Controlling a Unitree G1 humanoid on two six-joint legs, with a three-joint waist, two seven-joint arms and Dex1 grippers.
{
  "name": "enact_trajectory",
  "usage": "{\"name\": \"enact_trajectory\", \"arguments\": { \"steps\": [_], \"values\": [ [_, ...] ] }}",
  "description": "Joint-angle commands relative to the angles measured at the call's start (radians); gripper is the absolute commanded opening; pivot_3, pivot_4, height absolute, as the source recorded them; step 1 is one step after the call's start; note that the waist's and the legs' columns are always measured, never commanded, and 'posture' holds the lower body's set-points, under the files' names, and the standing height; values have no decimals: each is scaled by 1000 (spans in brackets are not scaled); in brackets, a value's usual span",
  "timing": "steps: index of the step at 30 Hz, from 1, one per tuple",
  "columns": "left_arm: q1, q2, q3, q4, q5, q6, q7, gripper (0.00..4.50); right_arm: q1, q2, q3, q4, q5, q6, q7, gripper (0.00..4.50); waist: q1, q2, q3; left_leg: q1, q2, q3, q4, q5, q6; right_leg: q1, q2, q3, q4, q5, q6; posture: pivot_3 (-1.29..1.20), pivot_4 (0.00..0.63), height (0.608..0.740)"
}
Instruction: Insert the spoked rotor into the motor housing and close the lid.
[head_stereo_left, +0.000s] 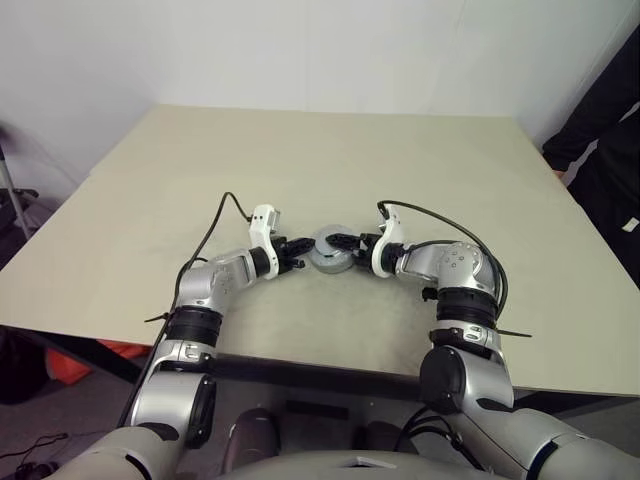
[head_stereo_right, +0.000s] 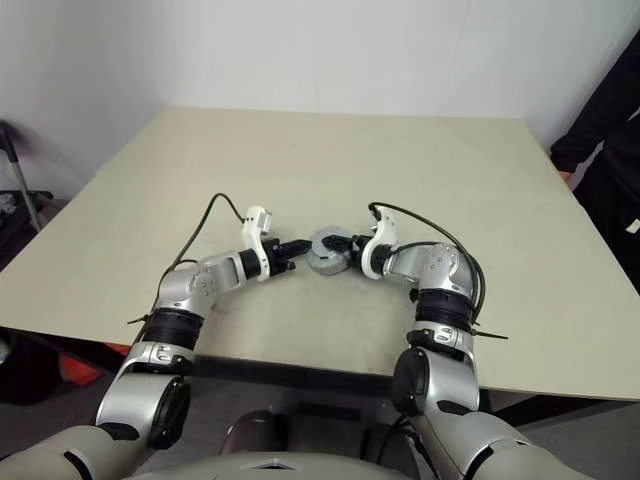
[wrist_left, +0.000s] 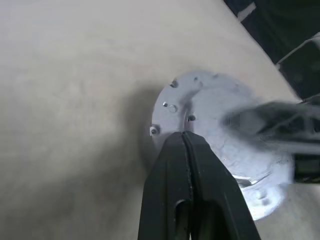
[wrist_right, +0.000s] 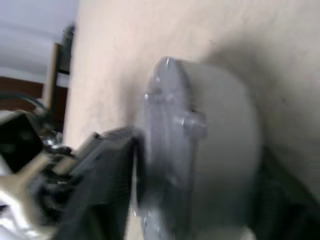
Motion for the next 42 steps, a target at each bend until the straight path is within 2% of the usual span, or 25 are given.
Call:
{"name": "enact_trajectory", "arguments": {
  "steps": [1, 9, 14, 18, 21, 25, 30, 36, 39, 42],
  "values": [
    [-12, -16, -18, -2, 2, -1, -4, 0, -37, 0, -5, -4, 42, 10, -12, 2042, 4, 0, 0, 0, 0, 0, 0, 0, 0, 0, 0, 0, 0, 0, 0, 0, 0, 740],
    [-15, -20, 3, 8, 2, -19, 5, 0, -47, -8, -26, 13, 62, 13, -33, 2042, 5, 0, 0, -1, 0, 0, 0, 0, 0, 0, 0, 0, 0, 0, 0, 0, 0, 740],
    [-44, -48, 199, 19, -155, 21, 54, 0, -120, 19, -184, 80, 141, -4, -115, 2042, 2, 0, 1, -2, 0, 0, 0, 0, -1, -2, 0, 0, 0, 0, 0, 0, 0, 740],
    [-43, -52, 335, 15, -272, 50, 111, 0, -215, 62, -310, 100, 233, -38, -210, 2042, -3, 0, 2, -14, 1, 0, 1, 2, -2, -16, 1, -1, 3, 4, 0, 0, 0, 740],
    [-28, -58, 418, -21, -363, 76, 143, 0, -275, 97, -365, 103, 296, -60, -276, 2042, -3, 0, 2, -17, 2, 0, 1, 1, -2, -19, 2, -1, 3, 5, 0, 0, 0, 740],
    [-11, -85, 530, -82, -522, 125, 218, 899, -338, 132, -414, 109, 403, -117, -344, 2042, 0, 0, 2, -19, 2, 0, 1, -1, 2, -20, 2, -2, 2, 5, 1, 0, 0, 740],
    [41, -138, 559, -211, -687, 183, 282, 2564, -364, 157, -389, 121, 502, -129, -398, 2042, 8, 0, 2, -25, 1, 0, 4, -2, 4, -21, 2, -4, 1, 5, 1, 0, 0, 740],
    [57, -167, 566, -233, -884, 256, 344, 4488, -357, 152, -329, 143, 544, -134, -419, 2042, 7, -1, 3, -26, 2, 0, 7, -1, 1, -21, 2, -5, 3, 6, 3, 0, 0, 740],
    [57, -167, 554, -223, -948, 276, 363, 4488, -350, 157, -301, 133, 568, -122, -427, 2042, 5, -1, 3, -26, 2, 0, 9, 0, 1, -21, 2, -4, 3, 7, 4, 0, 0, 740],
    [31, -167, 527, -176, -952, 271, 368, 4488, -337, 174, -270, 108, 592, -109, -441, 2042, 5, -1, 3, -27, 2, 0, 11, 0, 1, -21, 2, -4, 3, 8, 6, 0, 0, 740]
  ]
}}
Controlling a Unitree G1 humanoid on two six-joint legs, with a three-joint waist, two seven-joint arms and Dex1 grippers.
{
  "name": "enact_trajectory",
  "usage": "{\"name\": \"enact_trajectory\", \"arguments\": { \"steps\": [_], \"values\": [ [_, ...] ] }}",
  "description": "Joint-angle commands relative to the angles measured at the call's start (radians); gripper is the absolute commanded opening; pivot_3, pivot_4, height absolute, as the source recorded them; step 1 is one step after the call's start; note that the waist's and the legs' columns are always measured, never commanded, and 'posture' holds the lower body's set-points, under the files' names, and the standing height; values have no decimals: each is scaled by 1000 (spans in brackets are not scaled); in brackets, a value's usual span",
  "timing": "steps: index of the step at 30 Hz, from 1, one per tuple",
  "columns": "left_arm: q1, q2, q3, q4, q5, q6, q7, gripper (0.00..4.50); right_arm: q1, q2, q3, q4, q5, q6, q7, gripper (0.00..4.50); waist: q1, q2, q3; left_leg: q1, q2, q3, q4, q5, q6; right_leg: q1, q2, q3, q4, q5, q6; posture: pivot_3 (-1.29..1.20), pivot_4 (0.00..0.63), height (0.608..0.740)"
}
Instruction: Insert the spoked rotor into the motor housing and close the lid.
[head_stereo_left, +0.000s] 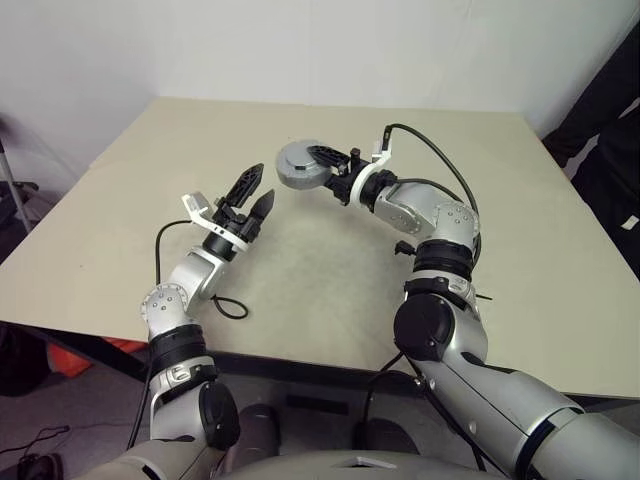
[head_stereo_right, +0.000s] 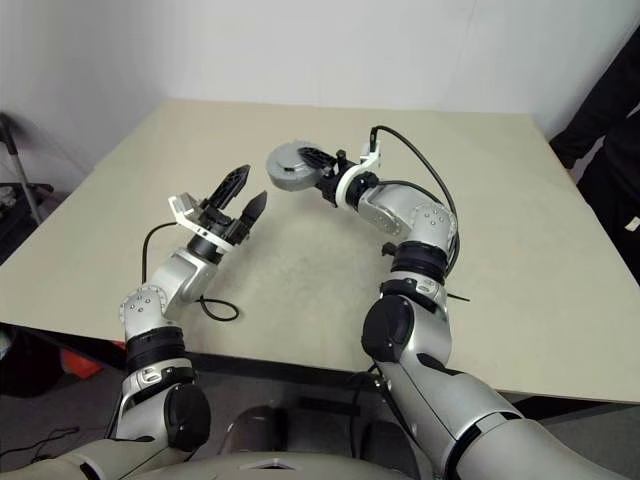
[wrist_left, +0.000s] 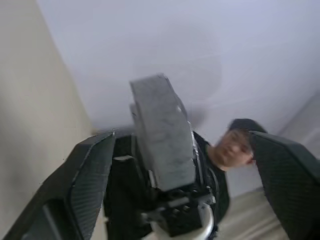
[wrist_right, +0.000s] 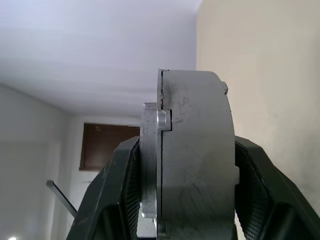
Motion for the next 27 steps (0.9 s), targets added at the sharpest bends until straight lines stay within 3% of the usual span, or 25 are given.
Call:
{"name": "enact_trajectory", "arguments": {
  "steps": [1, 9, 27],
  "values": [
    [-44, 6, -31, 44, -23, -8, 0, 4488, -18, 44, 43, -67, 92, 15, 1, 2042, 0, 0, 0, 0, 0, 0, 0, 0, 0, 0, 0, 0, 0, 0, 1, 0, 0, 740],
    [-129, 22, -64, 154, 16, -58, -50, 4488, 14, 47, 109, -122, 158, 3, -16, 2042, 3, 0, 0, -4, -1, -1, 5, 0, 0, 0, 0, 0, 0, 2, 4, 0, 0, 740],
    [-144, 15, -91, 178, 24, -95, -70, 4488, 76, 28, 214, -160, 238, -52, -40, 2042, 3, 0, 0, -5, -1, -1, 8, 0, 0, 0, 0, -1, 3, 3, 4, 0, 0, 740]
  ]
}}
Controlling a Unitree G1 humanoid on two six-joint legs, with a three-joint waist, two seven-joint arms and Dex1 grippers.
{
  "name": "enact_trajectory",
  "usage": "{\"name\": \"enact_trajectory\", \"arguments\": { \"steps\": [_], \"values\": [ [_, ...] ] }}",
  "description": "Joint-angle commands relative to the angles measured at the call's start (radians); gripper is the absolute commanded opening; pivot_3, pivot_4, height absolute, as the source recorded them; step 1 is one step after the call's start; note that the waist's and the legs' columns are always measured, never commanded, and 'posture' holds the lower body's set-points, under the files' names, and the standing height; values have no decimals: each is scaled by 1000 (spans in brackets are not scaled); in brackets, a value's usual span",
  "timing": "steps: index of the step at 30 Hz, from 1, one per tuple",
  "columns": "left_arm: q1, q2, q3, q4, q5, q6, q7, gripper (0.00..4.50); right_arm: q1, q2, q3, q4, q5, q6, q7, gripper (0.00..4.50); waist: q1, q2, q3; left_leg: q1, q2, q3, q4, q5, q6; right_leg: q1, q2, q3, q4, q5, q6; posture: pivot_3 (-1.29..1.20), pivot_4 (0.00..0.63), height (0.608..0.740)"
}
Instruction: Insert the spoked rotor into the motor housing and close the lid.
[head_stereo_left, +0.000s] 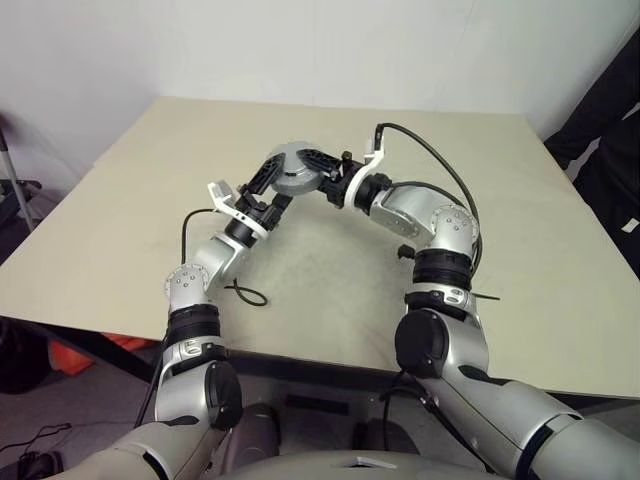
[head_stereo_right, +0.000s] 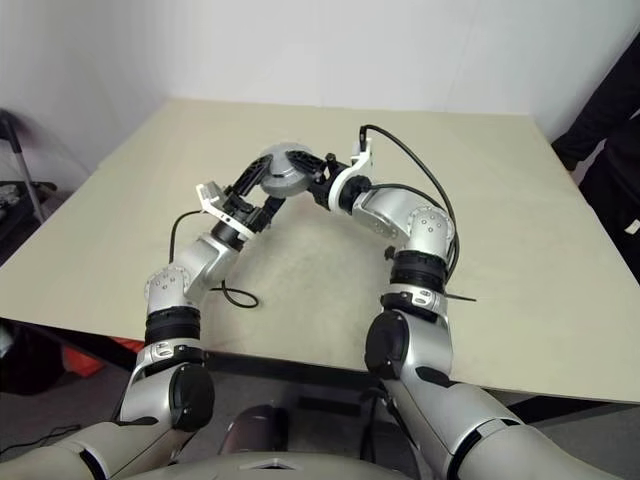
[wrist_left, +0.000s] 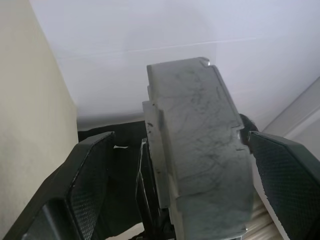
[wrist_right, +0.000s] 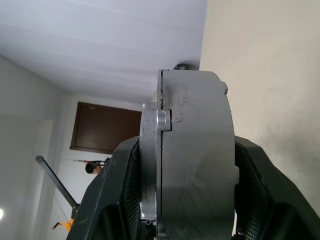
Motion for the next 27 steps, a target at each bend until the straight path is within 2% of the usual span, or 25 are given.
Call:
{"name": "enact_trajectory", "arguments": {
  "steps": [1, 4, 9, 18, 22, 25, 27],
  "values": [
    [-34, 3, -13, -3, 7, -14, -20, 4488, -12, 37, 25, -64, 66, -19, 23, 2042, 0, 0, 0, 0, 0, 0, 0, 0, 0, 0, 0, 0, 0, 0, 0, 0, 0, 740],
    [-37, 0, -19, 1, 20, -24, -21, 3883, -4, 36, 40, -73, 73, -25, 24, 2042, 0, 0, 0, 0, 0, 0, 1, 0, 0, 0, 0, 0, 2, 0, 0, 0, 0, 740],
    [-37, -2, -18, 1, 21, -30, -20, 2227, 6, 28, 54, -78, 87, -39, 20, 2042, 1, 0, 0, 0, -1, 0, 2, 0, 0, 0, -1, 0, 3, 0, 0, 0, 0, 740],
    [-41, 4, -11, 11, 18, -27, -3, 2217, 9, 21, 72, -66, 90, -56, 34, 2042, 2, 0, 0, 0, 0, 0, 3, 1, -1, 0, -1, 0, 5, 0, 0, 0, 0, 740],
    [-38, 6, -8, 8, 21, -36, 1, 2217, 17, 12, 94, -88, 66, -78, 72, 3311, 2, 0, 0, 0, 0, 0, 3, 1, -1, 0, -1, 0, 5, 0, 0, 0, 0, 740],
    [-30, 11, -6, 3, 34, -49, 4, 2217, 28, -7, 149, -132, -18, -139, 84, 4330, 2, 0, 0, 0, 0, -1, 3, 1, -1, 0, -1, 0, 6, 0, 0, 0, 0, 740],
    [-23, 20, -4, -1, 59, -77, 2, 2217, 38, -16, 184, -151, -72, -183, 92, 4330, 2, 0, 0, 0, 0, -1, 3, 1, -1, 0, -1, 0, 6, 0, 0, 0, 0, 740]
  ]
}}
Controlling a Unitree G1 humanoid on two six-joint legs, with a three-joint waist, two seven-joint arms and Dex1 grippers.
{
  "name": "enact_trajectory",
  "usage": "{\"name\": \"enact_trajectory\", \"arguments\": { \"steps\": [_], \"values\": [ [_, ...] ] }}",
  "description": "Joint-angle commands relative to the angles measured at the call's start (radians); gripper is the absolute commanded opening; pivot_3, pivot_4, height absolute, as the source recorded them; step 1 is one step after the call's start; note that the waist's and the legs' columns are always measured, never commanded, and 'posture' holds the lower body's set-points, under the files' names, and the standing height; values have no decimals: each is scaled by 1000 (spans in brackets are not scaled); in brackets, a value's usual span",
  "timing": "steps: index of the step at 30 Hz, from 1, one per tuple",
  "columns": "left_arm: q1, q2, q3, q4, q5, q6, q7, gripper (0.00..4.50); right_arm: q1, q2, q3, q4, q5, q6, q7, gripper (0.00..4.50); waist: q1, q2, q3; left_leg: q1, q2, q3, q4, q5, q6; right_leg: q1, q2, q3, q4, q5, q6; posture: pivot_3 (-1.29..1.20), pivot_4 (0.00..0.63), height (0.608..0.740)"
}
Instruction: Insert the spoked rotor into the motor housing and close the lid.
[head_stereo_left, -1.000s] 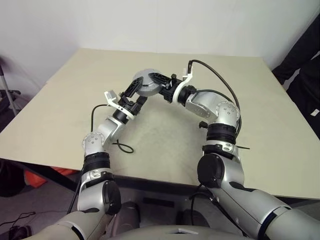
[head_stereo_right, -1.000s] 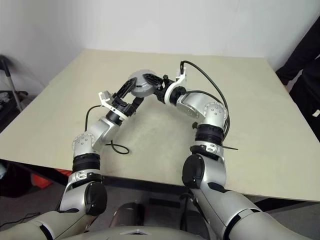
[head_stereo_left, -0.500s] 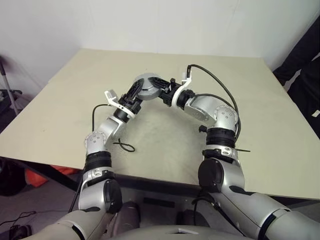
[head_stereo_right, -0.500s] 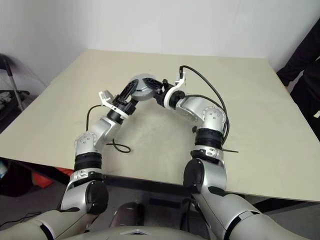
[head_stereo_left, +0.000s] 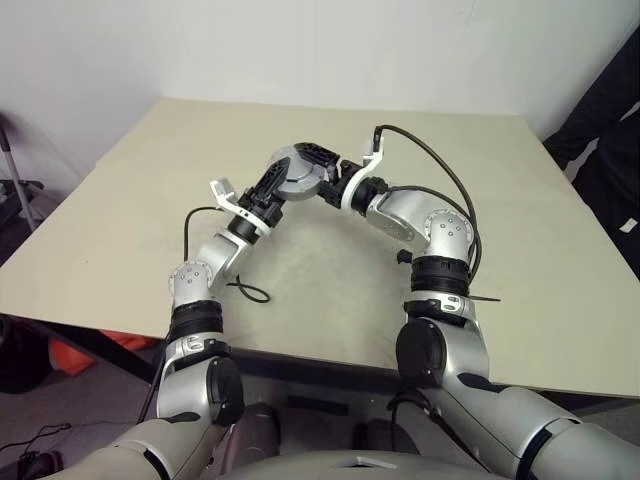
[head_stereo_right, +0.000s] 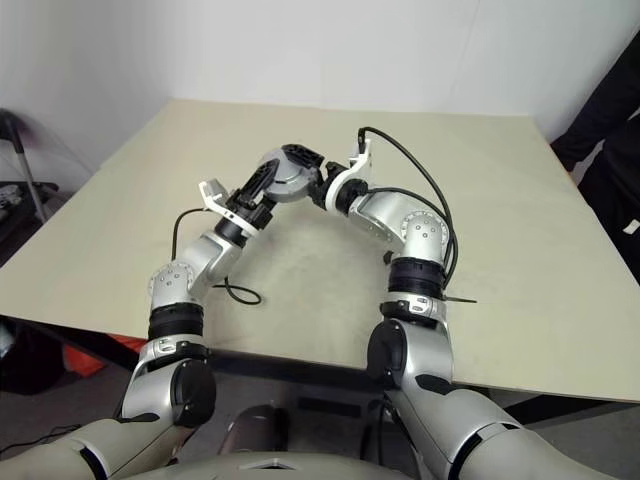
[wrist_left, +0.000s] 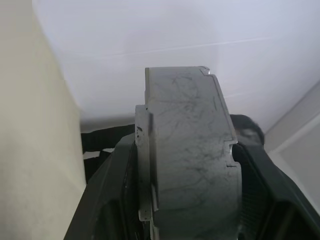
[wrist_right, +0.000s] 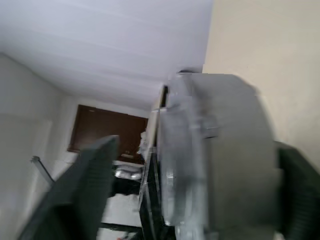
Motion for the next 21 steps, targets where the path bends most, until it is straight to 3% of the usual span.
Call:
{"name": "enact_trajectory", "arguments": {
  "steps": [1, 11, 21],
  "values": [
    [3, 28, 5, -23, 41, -59, -2, 2217, -6, -5, 58, -92, -73, -97, 41, 4330, 0, 0, 0, 0, 0, 0, 0, 0, 0, 0, 0, 0, 0, 0, 0, 0, 0, 740],
    [46, 99, 77, -21, 316, -457, 195, 2217, 27, -53, 53, -49, -126, -164, 77, 4330, -6, -3, 1, -1, 0, -3, 0, 1, -1, 0, 0, -1, 0, 0, 0, 0, 0, 740],
    [10, 126, 99, 57, 396, -559, 287, 2217, 31, -53, 63, -41, -136, -150, 93, 4330, 16, -6, 1, -1, 1, -3, 3, 1, -1, 0, 0, -3, 3, 0, 0, 0, 0, 740]
  ]
}}
